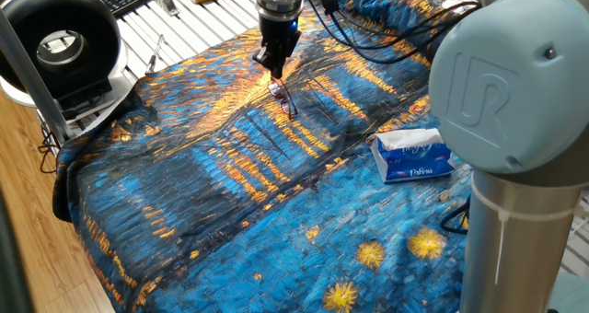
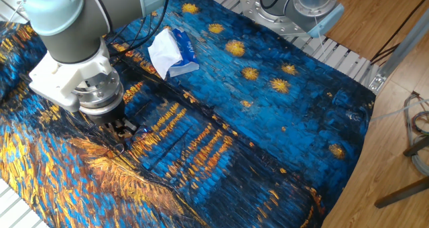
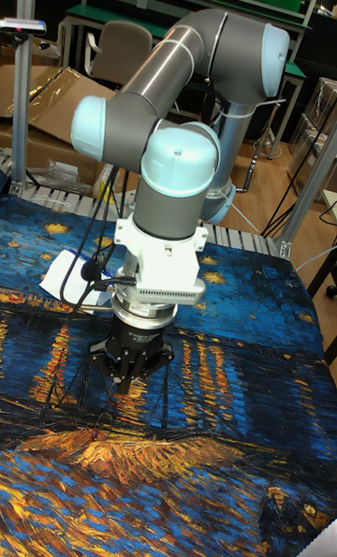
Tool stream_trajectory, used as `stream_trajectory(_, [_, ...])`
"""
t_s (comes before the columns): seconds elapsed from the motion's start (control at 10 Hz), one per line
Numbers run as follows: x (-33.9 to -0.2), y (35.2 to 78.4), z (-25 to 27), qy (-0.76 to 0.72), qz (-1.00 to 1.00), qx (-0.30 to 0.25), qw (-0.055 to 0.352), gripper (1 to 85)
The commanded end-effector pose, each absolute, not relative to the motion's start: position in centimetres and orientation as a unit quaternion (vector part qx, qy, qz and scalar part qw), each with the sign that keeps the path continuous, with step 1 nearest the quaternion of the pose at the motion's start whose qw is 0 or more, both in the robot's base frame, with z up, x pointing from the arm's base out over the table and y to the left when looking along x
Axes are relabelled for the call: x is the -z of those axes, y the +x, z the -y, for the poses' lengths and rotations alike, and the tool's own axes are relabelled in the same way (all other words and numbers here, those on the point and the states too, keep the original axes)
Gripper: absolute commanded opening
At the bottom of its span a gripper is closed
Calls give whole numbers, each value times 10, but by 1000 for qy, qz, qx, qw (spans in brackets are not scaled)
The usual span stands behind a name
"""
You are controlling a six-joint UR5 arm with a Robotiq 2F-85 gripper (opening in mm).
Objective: Unfold the leg of the glasses (with one hand)
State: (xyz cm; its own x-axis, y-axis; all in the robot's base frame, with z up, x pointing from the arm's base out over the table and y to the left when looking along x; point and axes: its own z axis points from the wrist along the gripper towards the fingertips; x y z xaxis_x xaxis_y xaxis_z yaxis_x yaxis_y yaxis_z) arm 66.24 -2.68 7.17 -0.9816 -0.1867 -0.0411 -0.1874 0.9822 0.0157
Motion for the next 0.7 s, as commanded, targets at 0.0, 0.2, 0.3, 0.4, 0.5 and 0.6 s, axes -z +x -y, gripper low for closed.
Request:
stream_trajectory(0.0, [-83,662,25,-91,-996,-11,16,10])
stream_trajectory(0.2, [-87,663,23,-91,-996,-11,16,10])
stream_trajectory(0.3, [-88,665,20,-90,-996,-11,16,10])
stream_trajectory(0.4, [-89,667,18,-90,-996,-7,16,10])
stream_trajectory(0.5, [-91,668,16,-92,-996,-3,15,10])
stream_trajectory(0.6, [-93,670,12,-92,-996,-1,15,10])
